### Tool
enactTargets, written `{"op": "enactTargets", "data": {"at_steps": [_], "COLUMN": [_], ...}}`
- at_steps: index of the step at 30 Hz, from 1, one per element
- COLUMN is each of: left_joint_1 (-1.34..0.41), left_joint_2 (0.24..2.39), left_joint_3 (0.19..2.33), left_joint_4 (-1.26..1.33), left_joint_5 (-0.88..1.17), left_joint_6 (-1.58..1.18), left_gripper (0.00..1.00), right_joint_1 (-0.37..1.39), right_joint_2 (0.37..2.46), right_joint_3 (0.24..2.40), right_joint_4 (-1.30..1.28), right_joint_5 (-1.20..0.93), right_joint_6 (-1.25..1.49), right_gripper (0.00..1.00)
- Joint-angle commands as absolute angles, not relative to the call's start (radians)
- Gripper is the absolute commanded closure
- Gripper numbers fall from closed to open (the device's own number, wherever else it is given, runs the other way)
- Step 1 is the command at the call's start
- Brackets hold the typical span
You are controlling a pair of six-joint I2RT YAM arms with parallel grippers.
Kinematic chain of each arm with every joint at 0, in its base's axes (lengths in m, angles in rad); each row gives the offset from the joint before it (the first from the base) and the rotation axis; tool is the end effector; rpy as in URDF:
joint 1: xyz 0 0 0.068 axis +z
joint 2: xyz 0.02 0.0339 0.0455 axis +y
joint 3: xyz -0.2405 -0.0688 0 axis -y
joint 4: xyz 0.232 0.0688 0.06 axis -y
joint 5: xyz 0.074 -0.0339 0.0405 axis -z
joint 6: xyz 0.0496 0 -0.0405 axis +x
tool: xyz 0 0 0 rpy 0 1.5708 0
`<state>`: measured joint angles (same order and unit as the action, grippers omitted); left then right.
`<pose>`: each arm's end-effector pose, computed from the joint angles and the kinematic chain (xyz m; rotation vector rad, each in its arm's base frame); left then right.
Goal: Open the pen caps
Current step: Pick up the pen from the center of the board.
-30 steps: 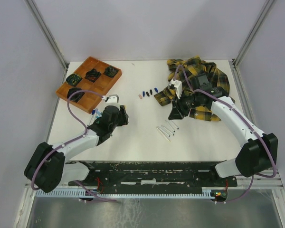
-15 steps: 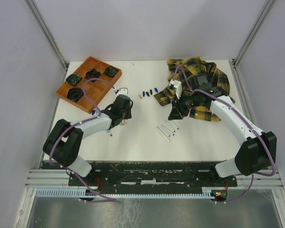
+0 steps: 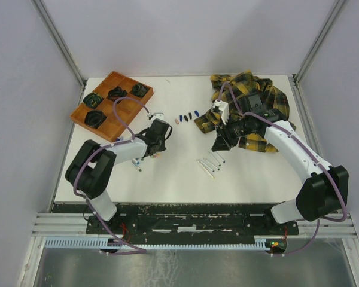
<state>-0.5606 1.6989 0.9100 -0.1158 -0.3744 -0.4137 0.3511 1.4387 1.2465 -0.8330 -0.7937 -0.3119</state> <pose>0.2900 -0.1606 0.1352 0.0192 2.3917 0.0130 0.2545 0.1309 0.2735 -1.0600 2.2044 1.0312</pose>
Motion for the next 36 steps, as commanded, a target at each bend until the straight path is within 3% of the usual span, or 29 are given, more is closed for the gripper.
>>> {"op": "enactTargets", "data": {"at_steps": [1,15,21,30,36], "left_joint_1": [-0.557,-0.557,-0.558,-0.574,-0.593], "left_joint_2": [1.721,1.753,1.715,1.447,1.208], "left_joint_3": [0.951,0.947,0.935,0.800,0.584], "left_joint_4": [-0.119,-0.129,-0.118,0.035,0.367], "left_joint_5": [-0.413,-0.390,-0.357,-0.198,-0.013], "left_joint_6": [-0.364,-0.381,-0.397,-0.462,-0.577], "left_gripper": [0.64,0.75,0.96,0.97,0.97], "right_joint_1": [0.350,0.350,0.350,0.349,0.349], "right_joint_2": [1.429,1.427,1.425,1.406,1.368], "right_joint_3": [1.259,1.257,1.251,1.208,1.091], "right_joint_4": [-0.827,-0.825,-0.815,-0.725,-0.417], "right_joint_5": [-0.820,-0.832,-0.867,-0.983,-1.096], "right_joint_6": [-0.322,-0.318,-0.304,-0.207,0.044], "right_gripper": [0.59,0.59,0.59,0.59,0.59]}}
